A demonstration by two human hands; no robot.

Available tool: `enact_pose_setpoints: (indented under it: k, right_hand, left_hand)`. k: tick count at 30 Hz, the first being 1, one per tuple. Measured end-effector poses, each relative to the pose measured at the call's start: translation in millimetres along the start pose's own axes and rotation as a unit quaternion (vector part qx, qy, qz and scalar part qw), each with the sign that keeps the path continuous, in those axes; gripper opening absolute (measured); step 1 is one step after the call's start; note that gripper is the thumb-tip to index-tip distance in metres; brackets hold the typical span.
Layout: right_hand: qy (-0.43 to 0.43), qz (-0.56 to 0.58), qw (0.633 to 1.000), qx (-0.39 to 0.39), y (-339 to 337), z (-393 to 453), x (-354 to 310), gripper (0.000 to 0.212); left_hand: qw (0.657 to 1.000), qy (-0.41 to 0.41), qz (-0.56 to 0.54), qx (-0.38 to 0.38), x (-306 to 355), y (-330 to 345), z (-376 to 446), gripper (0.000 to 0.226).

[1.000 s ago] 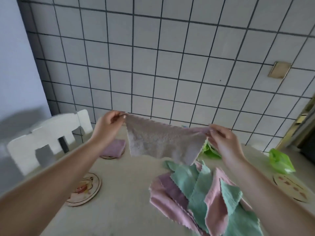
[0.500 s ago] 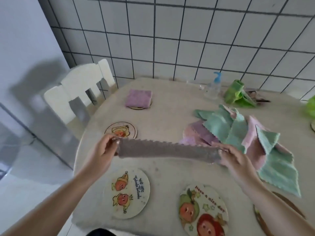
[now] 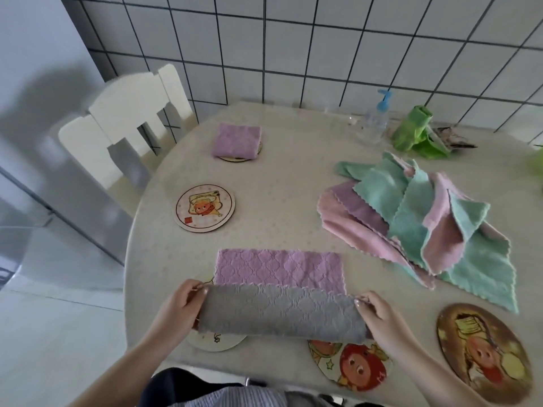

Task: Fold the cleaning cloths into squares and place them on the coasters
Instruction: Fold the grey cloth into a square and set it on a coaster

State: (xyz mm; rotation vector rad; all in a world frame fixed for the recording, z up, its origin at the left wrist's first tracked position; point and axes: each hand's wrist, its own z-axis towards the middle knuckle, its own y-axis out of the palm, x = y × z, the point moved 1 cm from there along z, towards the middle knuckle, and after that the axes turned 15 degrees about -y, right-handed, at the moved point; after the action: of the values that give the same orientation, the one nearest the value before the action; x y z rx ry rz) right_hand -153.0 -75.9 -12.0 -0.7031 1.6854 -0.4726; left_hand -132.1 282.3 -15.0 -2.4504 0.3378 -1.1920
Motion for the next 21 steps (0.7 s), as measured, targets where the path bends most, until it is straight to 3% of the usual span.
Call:
enact_pose_setpoints:
  k: [10, 21]
  right_hand:
    - [0.038, 0.033, 0.998, 0.035, 3.1, 44.4, -3.8, 0.021]
    - [0.062, 0.009, 0.997, 0.035, 4.1, 89.1, -6.1, 0.024]
  left_hand:
    - [0.996, -0.066, -0.058, -0.001, 23.5, 11.3, 33.6, 0.016]
    - [0.995, -0.093, -0.041, -0.008, 41.9, 17.6, 70.3, 0.02]
